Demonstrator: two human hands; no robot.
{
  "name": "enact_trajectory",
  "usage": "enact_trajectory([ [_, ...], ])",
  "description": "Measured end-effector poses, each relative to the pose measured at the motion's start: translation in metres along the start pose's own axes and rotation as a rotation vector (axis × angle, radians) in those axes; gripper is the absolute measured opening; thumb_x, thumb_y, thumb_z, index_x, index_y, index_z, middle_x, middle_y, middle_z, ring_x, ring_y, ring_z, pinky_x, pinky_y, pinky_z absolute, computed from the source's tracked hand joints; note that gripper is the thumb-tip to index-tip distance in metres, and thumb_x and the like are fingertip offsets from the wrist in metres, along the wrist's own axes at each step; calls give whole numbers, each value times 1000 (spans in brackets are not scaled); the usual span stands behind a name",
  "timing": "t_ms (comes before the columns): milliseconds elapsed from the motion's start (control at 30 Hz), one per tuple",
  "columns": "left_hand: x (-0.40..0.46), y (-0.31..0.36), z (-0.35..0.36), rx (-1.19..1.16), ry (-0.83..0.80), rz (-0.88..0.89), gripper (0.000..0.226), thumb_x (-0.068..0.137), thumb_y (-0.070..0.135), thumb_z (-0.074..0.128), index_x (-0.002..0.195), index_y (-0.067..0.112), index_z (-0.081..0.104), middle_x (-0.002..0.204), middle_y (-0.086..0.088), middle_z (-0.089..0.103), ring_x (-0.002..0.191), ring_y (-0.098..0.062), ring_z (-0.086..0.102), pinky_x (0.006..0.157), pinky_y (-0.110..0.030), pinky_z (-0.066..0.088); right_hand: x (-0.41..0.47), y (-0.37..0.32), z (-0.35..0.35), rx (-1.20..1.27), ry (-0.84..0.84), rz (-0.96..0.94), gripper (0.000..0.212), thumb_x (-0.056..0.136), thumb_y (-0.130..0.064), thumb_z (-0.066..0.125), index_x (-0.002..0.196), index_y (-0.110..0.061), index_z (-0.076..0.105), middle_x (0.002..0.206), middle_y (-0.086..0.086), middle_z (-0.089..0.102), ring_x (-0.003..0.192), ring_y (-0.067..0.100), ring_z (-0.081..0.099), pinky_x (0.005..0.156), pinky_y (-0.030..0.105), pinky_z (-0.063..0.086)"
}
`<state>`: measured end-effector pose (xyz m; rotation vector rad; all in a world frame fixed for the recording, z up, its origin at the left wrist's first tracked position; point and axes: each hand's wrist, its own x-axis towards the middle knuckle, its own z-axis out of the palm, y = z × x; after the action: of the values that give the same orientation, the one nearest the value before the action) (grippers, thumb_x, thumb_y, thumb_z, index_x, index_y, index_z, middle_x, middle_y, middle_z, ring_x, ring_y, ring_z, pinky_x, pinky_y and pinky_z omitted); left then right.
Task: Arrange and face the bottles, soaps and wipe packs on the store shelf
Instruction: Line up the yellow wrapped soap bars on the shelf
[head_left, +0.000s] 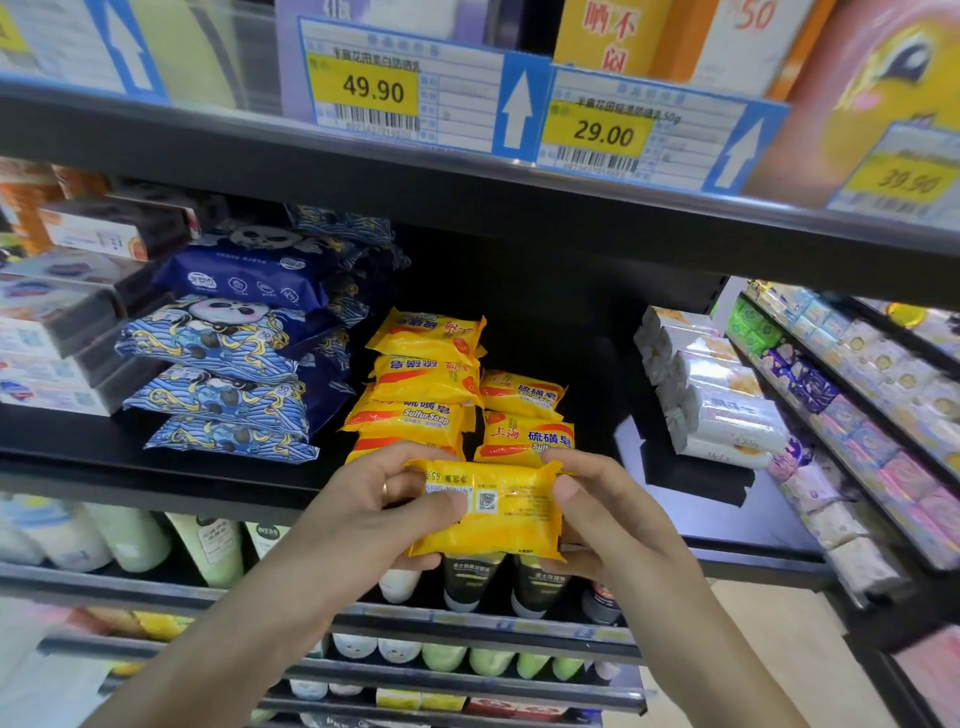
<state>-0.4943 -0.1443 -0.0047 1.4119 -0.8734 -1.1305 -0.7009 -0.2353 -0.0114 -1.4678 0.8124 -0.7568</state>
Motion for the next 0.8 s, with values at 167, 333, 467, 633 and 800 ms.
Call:
enact_trajectory([
  [167, 0, -1, 0, -2, -30, 56, 35, 72, 37, 82, 107, 35, 73, 107, 4, 78, 93, -16, 76, 73, -30, 61, -2, -3, 8, -21, -87, 31, 42, 81, -44, 70, 122, -34, 66, 111, -3, 76, 92, 21, 74, 80, 36, 61],
  [333, 0, -2, 1, 19, -27, 71, 23, 86, 25, 78, 101, 41, 74, 106, 6, 77, 90, -13, 75, 76, -31, 62, -4, -3, 16, -53, -72, -12, 32, 89, -21, 72, 121, -26, 65, 105, 1, 78, 82, 20, 72, 72, 27, 58],
  [467, -4, -1, 0, -13, -59, 32, 32, 84, 27, 82, 112, 40, 73, 102, 6, 73, 90, -9, 74, 82, -36, 63, -4, -3, 17, -1, -45, -50, 27, 91, -4, 71, 108, -25, 71, 101, 8, 76, 90, 31, 71, 73, 27, 58],
  [633, -2, -1, -5, -13, -115, -89, 67, 57, 78, 83, 112, 41, 73, 111, 11, 76, 100, -13, 75, 80, -36, 63, -5, -2, 18, 58, -42, -93, 30, 88, -5, 79, 102, -31, 71, 108, 6, 76, 101, 20, 72, 81, 29, 58],
  [800, 7, -3, -4, -137, -88, -279, 87, 65, 77, 54, 123, 14, 67, 93, -12, 77, 77, -27, 74, 51, -32, 54, -9, 0, 17, -7, -28, -176, 30, 79, -16, 77, 103, -33, 70, 105, 0, 72, 97, 17, 69, 78, 31, 53],
])
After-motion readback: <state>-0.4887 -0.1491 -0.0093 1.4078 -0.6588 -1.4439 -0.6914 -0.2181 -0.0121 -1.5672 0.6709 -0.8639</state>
